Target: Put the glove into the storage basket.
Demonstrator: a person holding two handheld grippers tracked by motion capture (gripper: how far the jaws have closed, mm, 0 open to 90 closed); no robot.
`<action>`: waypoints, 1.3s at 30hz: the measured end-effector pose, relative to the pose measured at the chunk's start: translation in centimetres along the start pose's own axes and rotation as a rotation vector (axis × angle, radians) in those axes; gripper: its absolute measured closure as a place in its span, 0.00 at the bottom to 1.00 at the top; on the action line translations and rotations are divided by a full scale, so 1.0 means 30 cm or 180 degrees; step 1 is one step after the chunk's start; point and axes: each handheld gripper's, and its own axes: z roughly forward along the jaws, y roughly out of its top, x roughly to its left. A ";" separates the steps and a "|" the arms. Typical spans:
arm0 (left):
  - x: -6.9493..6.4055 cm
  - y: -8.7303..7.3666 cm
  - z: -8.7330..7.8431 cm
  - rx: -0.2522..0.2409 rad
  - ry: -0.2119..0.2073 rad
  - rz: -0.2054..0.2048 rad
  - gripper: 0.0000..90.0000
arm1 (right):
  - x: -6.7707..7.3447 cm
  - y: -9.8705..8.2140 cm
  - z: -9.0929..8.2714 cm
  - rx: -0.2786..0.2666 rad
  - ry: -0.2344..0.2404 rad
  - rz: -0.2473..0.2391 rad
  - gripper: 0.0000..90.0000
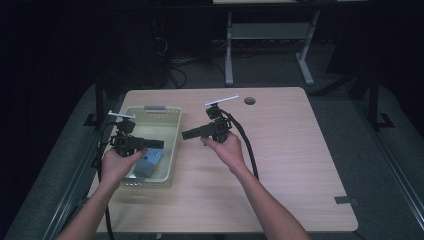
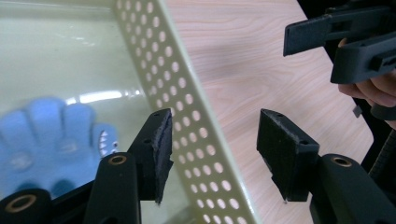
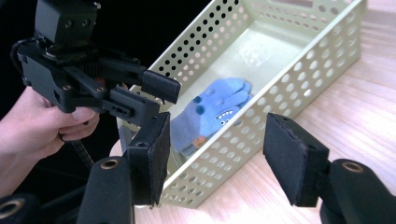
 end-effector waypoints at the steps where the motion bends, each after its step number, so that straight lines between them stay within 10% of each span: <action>1: -0.005 0.000 0.003 -0.0003 -0.0016 0.0007 0.50 | -0.002 -0.001 -0.007 0.0002 0.0010 0.0006 0.44; 39: -0.114 0.029 0.080 -0.0084 -0.0280 0.0179 0.39 | -0.087 -0.083 -0.205 -0.0161 -0.0157 0.0169 0.38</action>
